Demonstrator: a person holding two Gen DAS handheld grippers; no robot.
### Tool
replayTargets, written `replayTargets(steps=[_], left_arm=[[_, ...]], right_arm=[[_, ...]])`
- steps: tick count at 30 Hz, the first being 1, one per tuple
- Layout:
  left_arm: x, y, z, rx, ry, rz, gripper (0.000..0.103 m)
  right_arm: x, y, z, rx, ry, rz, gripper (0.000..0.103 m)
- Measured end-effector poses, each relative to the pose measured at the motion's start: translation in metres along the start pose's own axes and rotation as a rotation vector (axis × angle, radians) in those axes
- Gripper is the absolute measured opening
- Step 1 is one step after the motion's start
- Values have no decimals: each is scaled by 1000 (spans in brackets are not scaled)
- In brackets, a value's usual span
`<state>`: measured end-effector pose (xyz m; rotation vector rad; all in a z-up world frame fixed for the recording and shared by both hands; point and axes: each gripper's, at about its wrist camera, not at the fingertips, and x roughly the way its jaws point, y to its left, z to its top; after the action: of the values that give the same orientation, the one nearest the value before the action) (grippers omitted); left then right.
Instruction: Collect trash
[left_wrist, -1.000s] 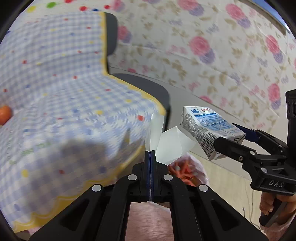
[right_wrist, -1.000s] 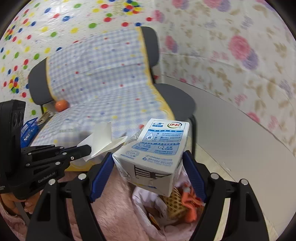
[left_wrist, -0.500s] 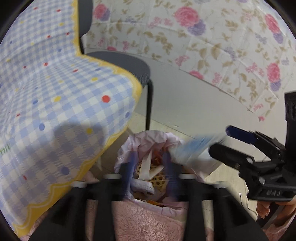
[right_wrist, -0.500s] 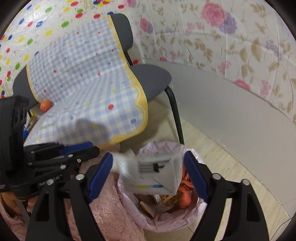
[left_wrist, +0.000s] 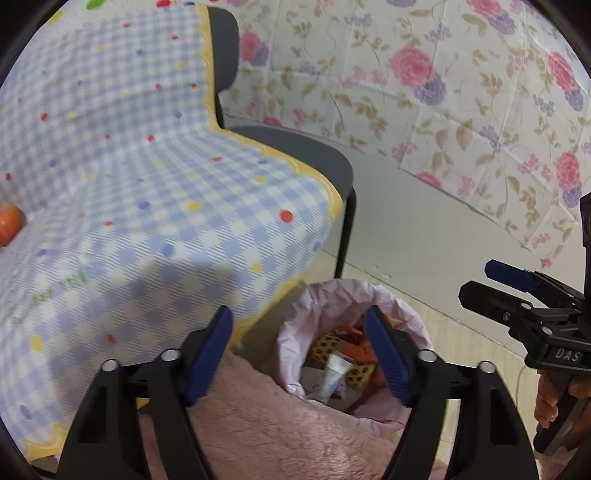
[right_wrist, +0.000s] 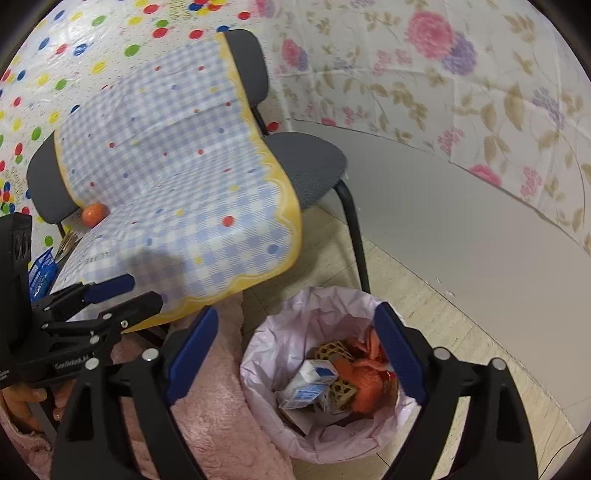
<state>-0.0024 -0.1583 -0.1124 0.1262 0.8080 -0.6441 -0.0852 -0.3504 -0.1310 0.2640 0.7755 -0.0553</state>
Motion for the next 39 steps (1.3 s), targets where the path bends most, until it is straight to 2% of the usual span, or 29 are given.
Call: replayTargets(steps=[4,8,19,27,34,39], left_arm=[[-17,9,3,-4,-30,31,88],[-33,23,6,-10,-32,79,90],[-93,73,10,-135,-69,318,93],[-138,104,6,-225,-83,478,95],[-164,129,-4,-287,-93,545,95],[-170,139,-6,-310,-96,561,95]], right_arm=[[-7,19,10,-31,-25,22,96],[-13,38,26,-61,-49,60,97],[-40,107,74,-203,-116,206,97],[-56,142,91,-272,-138,188,97],[-43,158,89,-289,-95,191,97],[-38,168,87,-303,-86,202,97]])
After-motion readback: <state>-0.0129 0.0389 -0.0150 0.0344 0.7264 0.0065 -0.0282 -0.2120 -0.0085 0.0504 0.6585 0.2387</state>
